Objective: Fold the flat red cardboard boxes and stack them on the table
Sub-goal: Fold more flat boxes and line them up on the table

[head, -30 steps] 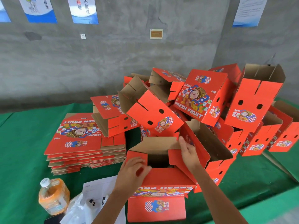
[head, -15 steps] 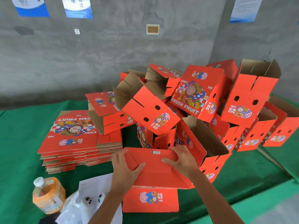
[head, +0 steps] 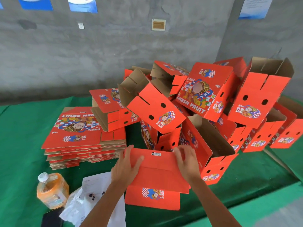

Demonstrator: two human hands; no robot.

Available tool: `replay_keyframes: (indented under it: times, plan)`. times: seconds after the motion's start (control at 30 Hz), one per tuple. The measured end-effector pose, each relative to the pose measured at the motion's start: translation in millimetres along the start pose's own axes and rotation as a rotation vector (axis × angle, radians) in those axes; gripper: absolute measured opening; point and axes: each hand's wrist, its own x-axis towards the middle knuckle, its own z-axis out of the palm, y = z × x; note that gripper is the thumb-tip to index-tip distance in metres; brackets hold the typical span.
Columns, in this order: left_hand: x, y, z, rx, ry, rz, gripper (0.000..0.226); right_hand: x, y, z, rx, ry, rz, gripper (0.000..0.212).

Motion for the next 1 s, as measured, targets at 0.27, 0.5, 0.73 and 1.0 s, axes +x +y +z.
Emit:
replay_keyframes:
  times: [0.27,0.5,0.73,1.0]
  plan:
    - [0,-4,-15,-0.415,-0.073,-0.319,0.080,-12,6,-10,0.388,-0.306,1.094,0.061]
    - [-7,2,-37,-0.608,-0.133,-0.397,0.079,-15,3,-32,0.294,-0.637,1.190,0.081]
    - [-35,-40,-71,-0.937,0.025,-0.525,0.087,-5,-40,-31,0.252,-0.745,0.823,0.057]
    - [-71,-96,-115,-1.167,0.184,-0.574,0.049,-6,-125,-26,0.128,-0.858,0.468,0.058]
